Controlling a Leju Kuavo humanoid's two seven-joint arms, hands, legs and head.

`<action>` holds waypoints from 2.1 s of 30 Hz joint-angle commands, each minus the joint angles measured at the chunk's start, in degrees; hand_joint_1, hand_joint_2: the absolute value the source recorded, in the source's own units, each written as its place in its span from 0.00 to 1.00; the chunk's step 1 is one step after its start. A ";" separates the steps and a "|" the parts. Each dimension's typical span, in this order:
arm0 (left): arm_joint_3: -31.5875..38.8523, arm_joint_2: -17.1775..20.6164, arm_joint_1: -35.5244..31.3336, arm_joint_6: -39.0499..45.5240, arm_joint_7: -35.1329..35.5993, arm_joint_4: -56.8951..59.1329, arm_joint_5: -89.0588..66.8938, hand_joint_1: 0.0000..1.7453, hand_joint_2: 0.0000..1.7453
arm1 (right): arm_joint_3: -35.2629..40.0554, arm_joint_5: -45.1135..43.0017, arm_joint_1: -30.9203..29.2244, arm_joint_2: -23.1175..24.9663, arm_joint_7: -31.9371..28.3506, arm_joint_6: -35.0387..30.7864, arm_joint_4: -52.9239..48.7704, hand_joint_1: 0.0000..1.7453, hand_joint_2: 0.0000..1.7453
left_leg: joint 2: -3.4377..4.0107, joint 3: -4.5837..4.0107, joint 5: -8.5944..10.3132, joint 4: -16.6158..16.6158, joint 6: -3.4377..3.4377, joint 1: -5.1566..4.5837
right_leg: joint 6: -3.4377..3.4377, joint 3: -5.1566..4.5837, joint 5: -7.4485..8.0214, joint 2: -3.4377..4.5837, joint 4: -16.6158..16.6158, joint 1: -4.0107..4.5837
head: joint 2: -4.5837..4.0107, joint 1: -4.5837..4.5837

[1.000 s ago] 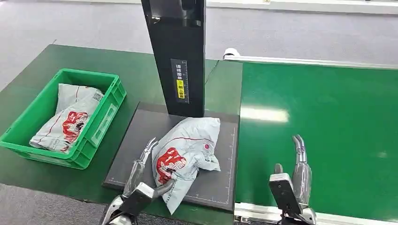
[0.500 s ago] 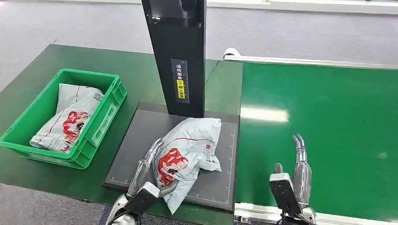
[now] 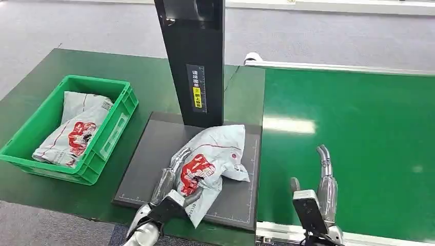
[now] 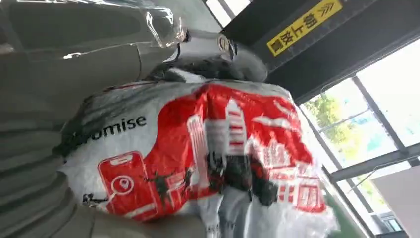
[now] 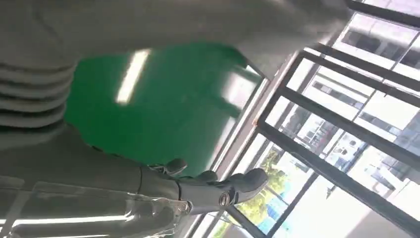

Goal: Moved the parcel from conveyor to table for the left to box.

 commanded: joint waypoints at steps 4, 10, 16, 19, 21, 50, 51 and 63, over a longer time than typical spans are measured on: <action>-1.98 0.54 -3.72 -0.18 0.17 7.92 0.61 1.00 1.00 | 1.13 -0.83 -1.24 -1.63 0.01 -0.92 1.90 0.00 1.00 | -0.23 0.02 0.04 -0.04 0.07 0.00 | -0.03 0.05 0.03 0.13 -0.05 -0.01 | 0.00 0.00; -1.71 1.64 -1.74 -1.10 0.52 2.82 1.06 1.00 1.00 | 0.46 -0.63 -0.09 -0.85 0.28 -1.16 0.15 0.00 1.00 | -0.21 0.05 0.01 -0.05 0.07 0.01 | -0.05 0.05 0.02 0.19 -0.05 -0.01 | 0.00 0.00; 0.26 2.80 0.36 -2.69 1.26 -7.11 1.63 1.00 1.00 | -0.20 -0.43 -0.24 -0.55 0.26 -1.10 0.29 0.00 1.00 | -0.15 -0.02 0.00 0.00 0.06 0.03 | -0.05 -0.02 0.03 0.25 -0.02 0.02 | 0.00 0.00; 0.57 3.03 0.70 -2.93 1.76 -8.52 1.74 1.00 1.00 | -0.24 -0.48 -0.16 -0.59 0.21 -1.11 0.32 0.00 1.00 | -0.17 -0.04 0.01 0.00 0.07 0.03 | -0.05 -0.04 0.03 0.24 -0.02 0.02 | 0.00 0.00; 0.50 2.93 0.84 -2.93 1.69 -8.49 1.75 1.00 1.00 | -0.25 -0.48 -0.15 -0.60 0.21 -1.11 0.33 0.00 1.00 | -0.24 -0.05 0.01 -0.01 0.09 0.02 | -0.06 -0.04 0.03 0.27 -0.03 0.01 | 0.00 0.00; 17.64 15.55 -7.78 0.13 1.90 -26.04 4.59 1.00 1.00 | -2.56 -1.81 0.71 -0.60 -1.11 -1.96 -0.06 0.00 1.00 | -0.35 -0.12 0.08 -0.02 0.08 0.06 | -0.08 -0.11 0.03 0.20 -0.03 0.06 | 0.00 0.00; 18.19 15.77 -8.29 0.51 1.86 -25.09 4.21 1.00 1.00 | -2.58 -1.84 0.84 -0.57 -1.11 -2.04 -0.29 0.00 1.00 | -0.25 -0.13 0.07 0.01 0.05 0.05 | -0.06 -0.13 0.02 0.12 0.00 0.06 | 0.00 0.00; 29.35 21.38 -19.23 1.36 3.48 -7.45 0.99 1.00 1.00 | -2.18 -0.92 1.56 0.23 -0.78 -0.61 -1.47 0.00 1.00 | -0.40 -0.16 0.11 -0.01 0.08 0.06 | -0.08 -0.18 0.02 0.18 0.00 0.07 | 0.00 0.00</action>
